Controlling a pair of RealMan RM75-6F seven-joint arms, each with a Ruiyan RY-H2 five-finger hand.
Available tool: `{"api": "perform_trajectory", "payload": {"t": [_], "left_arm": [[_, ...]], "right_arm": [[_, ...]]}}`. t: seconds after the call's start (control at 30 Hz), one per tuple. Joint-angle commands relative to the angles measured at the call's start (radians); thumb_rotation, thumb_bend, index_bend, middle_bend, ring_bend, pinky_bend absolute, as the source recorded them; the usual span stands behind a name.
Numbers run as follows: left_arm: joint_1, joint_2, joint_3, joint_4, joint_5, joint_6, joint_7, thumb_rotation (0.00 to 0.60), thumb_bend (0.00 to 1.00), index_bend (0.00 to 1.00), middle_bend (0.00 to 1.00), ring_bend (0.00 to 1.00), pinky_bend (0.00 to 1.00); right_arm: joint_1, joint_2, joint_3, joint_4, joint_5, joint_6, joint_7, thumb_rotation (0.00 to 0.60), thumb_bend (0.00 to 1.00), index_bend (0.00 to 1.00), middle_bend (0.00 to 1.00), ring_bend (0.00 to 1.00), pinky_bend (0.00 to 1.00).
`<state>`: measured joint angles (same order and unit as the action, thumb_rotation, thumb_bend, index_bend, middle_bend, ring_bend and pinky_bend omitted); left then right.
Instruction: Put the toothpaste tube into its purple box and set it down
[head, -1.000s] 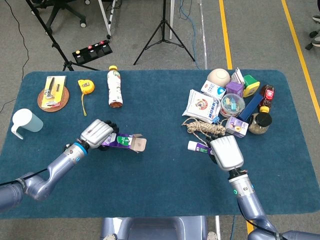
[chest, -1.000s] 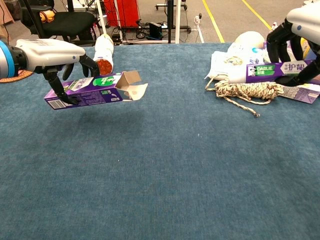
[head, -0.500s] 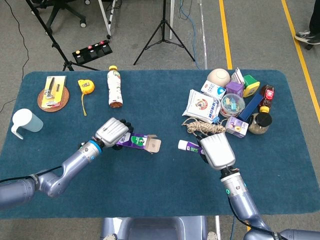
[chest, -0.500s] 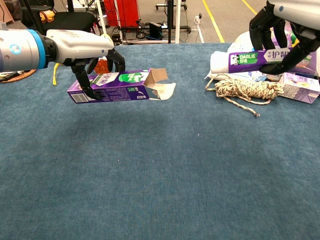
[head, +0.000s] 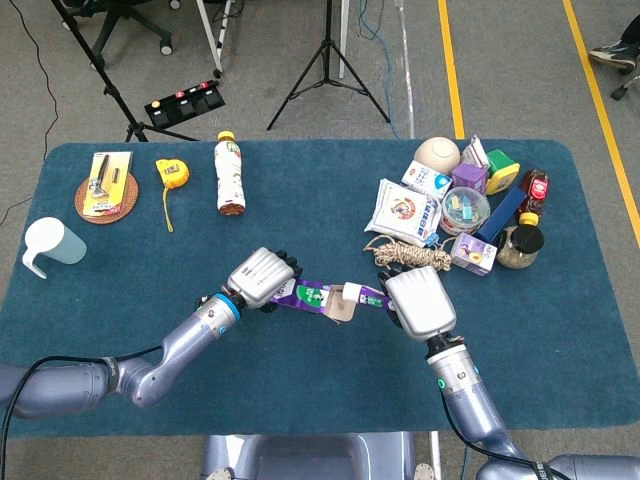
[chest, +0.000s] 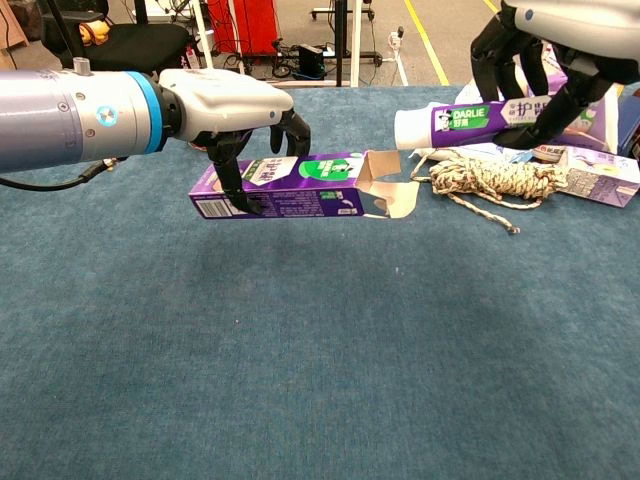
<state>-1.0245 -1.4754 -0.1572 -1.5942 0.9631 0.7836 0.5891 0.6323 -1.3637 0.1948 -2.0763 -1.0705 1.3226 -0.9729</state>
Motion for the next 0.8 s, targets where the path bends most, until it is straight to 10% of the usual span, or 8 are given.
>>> {"api": "perform_trajectory", "payload": {"t": [0.03,0.8], "left_arm": [[-0.013,0.000,-0.002,-0.014,-0.024,0.014,0.015,0.600,0.21,0.40,0.34,0.28,0.51],[-0.065,0.008,0.012,-0.056,-0.092,0.073,0.060,0.600,0.21,0.40,0.34,0.28,0.51]], "right_arm": [[0.003,-0.004,-0.006,-0.002,0.000,0.005,-0.005,0.600,0.53,0.57,0.63,0.59,0.67],[0.023,-0.058,-0.054,0.011,0.002,0.026,-0.042,0.600,0.54,0.57,0.63,0.59,0.67]]}}
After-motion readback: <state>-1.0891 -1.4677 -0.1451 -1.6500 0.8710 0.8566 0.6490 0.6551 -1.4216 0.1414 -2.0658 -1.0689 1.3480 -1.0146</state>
